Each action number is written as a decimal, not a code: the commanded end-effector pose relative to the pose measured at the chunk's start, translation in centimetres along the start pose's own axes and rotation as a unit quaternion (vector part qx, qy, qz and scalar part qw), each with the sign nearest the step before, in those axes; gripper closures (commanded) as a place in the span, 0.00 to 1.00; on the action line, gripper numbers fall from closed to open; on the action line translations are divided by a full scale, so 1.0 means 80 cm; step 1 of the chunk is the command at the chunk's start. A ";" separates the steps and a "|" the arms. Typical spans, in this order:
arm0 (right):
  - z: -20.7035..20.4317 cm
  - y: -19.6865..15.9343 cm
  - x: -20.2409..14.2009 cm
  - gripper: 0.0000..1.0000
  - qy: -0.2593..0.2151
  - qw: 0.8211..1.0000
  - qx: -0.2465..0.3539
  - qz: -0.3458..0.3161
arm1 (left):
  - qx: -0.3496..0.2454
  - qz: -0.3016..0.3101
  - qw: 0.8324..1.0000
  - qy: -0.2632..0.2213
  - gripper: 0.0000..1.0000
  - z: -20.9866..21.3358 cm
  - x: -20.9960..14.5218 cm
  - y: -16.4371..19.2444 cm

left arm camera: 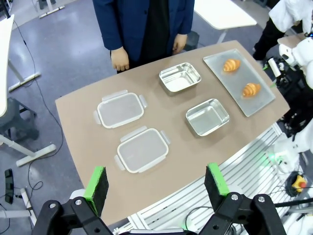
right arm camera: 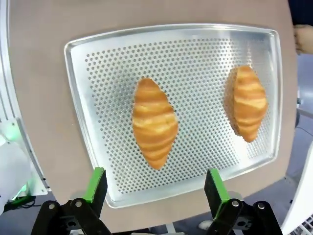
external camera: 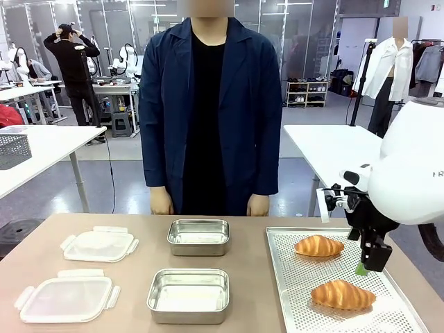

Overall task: Place the bread into the airtight container.
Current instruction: Pick up a Butter Roll and place it into an empty Airtight Container.

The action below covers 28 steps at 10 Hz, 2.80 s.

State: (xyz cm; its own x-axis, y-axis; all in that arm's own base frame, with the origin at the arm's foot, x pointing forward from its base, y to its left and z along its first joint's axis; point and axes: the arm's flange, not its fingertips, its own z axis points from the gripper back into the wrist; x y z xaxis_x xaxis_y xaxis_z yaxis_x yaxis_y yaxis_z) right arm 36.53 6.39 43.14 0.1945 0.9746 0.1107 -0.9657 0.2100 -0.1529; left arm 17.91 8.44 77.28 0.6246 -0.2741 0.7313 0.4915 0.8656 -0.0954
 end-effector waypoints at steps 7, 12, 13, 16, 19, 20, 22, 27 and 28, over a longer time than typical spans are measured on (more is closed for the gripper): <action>-0.009 -0.007 0.006 0.00 -0.003 1.000 -0.001 0.012 | -0.005 -0.004 1.000 -0.002 0.00 0.003 0.002 -0.001; -0.079 -0.019 0.011 0.00 0.034 0.999 0.032 0.009 | -0.005 -0.004 1.000 -0.002 0.00 0.003 0.002 -0.001; -0.091 -0.019 0.012 0.00 0.041 0.998 0.038 0.006 | -0.005 -0.004 1.000 -0.002 0.00 0.003 0.002 -0.001; -0.125 -0.025 0.006 0.00 0.047 0.998 0.033 0.008 | -0.005 -0.004 1.000 -0.002 0.00 0.003 0.002 -0.001; -0.143 -0.032 0.001 0.00 0.055 0.997 0.051 0.002 | -0.005 -0.004 1.000 -0.002 0.00 0.003 0.002 -0.001; -0.150 -0.037 0.001 0.00 0.054 0.997 0.057 0.002 | -0.005 -0.004 1.000 -0.002 0.00 0.003 0.002 -0.001; -0.162 -0.042 0.002 0.00 0.061 0.996 0.065 -0.005 | -0.005 -0.004 1.000 -0.002 0.00 0.003 0.002 -0.001; -0.193 -0.043 0.008 0.00 0.067 0.994 0.087 0.011 | -0.005 -0.004 1.000 -0.002 0.00 0.003 0.002 -0.001; -0.196 -0.042 0.009 0.00 0.066 0.994 0.088 0.011 | -0.005 -0.004 1.000 -0.002 0.00 0.003 0.002 -0.001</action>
State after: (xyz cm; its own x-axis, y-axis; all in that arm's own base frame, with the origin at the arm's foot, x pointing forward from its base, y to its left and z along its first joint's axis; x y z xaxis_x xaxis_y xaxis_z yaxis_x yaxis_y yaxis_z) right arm 42.07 7.71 28.53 0.2042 0.9777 -0.0485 -0.9785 0.2053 0.0189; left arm 17.91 8.44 77.27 0.6247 -0.2739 0.7313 0.4913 0.8658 -0.0954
